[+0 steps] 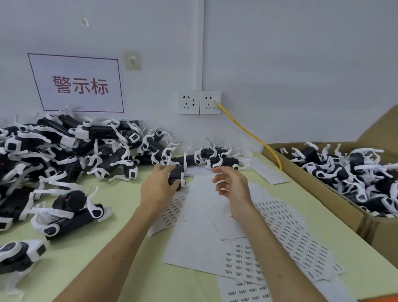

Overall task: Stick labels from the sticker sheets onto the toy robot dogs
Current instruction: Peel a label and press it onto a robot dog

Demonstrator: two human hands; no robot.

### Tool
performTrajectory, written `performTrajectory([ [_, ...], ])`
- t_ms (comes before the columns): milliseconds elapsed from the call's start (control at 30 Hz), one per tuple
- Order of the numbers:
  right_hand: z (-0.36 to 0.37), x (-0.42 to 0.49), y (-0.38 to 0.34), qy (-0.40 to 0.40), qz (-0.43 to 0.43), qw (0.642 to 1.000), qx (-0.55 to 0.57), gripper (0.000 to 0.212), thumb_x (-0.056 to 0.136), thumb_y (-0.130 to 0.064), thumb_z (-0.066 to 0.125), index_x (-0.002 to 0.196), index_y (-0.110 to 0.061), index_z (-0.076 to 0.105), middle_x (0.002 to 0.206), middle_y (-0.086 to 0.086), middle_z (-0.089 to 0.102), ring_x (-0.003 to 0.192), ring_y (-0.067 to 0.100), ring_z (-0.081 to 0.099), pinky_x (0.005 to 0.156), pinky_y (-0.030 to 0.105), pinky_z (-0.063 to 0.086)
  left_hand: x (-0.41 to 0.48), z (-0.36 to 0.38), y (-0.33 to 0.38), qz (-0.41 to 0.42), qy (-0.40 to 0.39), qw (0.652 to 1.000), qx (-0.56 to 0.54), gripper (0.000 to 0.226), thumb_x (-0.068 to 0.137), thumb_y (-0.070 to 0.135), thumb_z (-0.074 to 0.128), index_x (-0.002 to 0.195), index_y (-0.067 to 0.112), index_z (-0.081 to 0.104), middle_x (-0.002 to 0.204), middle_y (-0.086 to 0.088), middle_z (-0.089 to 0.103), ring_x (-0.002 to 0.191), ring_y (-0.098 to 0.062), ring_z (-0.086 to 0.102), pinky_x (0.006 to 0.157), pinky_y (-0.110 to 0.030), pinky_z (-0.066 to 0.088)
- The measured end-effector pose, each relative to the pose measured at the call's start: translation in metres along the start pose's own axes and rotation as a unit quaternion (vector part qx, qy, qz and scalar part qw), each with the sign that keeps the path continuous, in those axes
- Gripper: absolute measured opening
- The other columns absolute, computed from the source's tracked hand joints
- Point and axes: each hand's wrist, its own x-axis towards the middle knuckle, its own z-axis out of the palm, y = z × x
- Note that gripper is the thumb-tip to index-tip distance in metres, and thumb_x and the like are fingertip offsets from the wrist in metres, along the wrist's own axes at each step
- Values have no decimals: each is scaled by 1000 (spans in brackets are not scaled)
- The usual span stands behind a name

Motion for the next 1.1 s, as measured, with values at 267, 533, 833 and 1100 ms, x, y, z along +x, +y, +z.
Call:
performTrajectory([
  [267, 3, -2, 3, -19, -8, 1000, -24, 20, 94, -18, 59, 87, -10, 76, 68, 2, 65, 53, 14, 51, 52, 22, 38, 0, 28, 8, -16, -47, 999, -11, 29, 80, 52, 75, 104, 37, 73, 134, 3, 52, 106, -24, 63, 87, -37, 52],
  [533, 8, -2, 10, -26, 11, 997, -76, 14, 96, -15, 61, 92, -14, 74, 75, 3, 67, 57, 14, 61, 54, 21, 44, 6, 23, 4, -193, 2, 846, -496, 27, 94, 26, 72, 90, 0, 72, 81, -11, 67, 76, -30, 65, 72, -31, 50],
  [833, 20, -14, 11, -102, -20, 989, -106, 52, 95, -33, 71, 140, -36, 46, 121, -10, 70, 104, 2, 70, 93, 32, 53, -25, 8, 6, -75, -245, 679, -687, 33, 95, 26, 65, 115, 3, 51, 138, -19, 65, 123, -41, 65, 107, -45, 47],
  [1100, 23, -12, 17, -84, -74, 990, -87, 55, 87, -25, 82, 130, -41, 51, 105, -18, 74, 94, 3, 73, 90, 28, 53, -25, 3, 3, -102, -205, 760, -608, 75, 74, 40, 79, 140, 25, 46, 130, 4, 72, 122, -17, 67, 96, -40, 43],
])
